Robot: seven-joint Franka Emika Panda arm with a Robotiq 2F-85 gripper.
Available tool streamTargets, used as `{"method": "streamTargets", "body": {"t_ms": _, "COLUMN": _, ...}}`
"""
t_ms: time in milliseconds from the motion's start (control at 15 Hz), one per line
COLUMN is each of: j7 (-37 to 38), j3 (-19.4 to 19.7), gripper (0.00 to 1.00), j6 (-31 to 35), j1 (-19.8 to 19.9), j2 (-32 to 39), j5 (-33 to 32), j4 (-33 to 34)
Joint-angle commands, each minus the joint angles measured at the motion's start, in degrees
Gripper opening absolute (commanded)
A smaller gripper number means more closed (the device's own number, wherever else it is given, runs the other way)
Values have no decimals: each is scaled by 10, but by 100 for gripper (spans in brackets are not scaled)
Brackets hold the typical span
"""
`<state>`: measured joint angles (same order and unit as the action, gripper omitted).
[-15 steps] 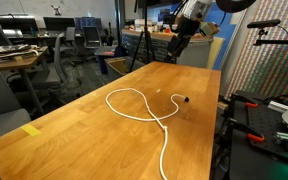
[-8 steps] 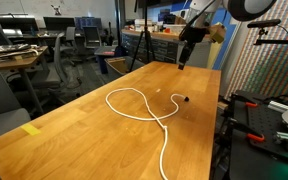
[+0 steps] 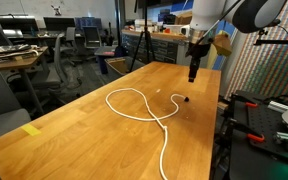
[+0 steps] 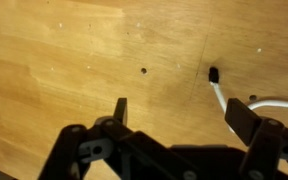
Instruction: Tie a knot using the white rope
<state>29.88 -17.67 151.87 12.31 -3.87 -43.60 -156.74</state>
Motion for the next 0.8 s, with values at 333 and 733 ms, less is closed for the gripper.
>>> {"method": "streamTargets", "body": {"t_ms": 333, "j7": 5, "j3": -8, "gripper": 100, "j6": 3, "j1": -6, "j2": 47, "j5": 16, "j4": 6}}
{"method": "streamTargets", "body": {"t_ms": 733, "j7": -5, "j3": -26, "gripper": 100, "j6": -10, "j1": -17, "j2": 93, "j5": 60, "j4": 35}}
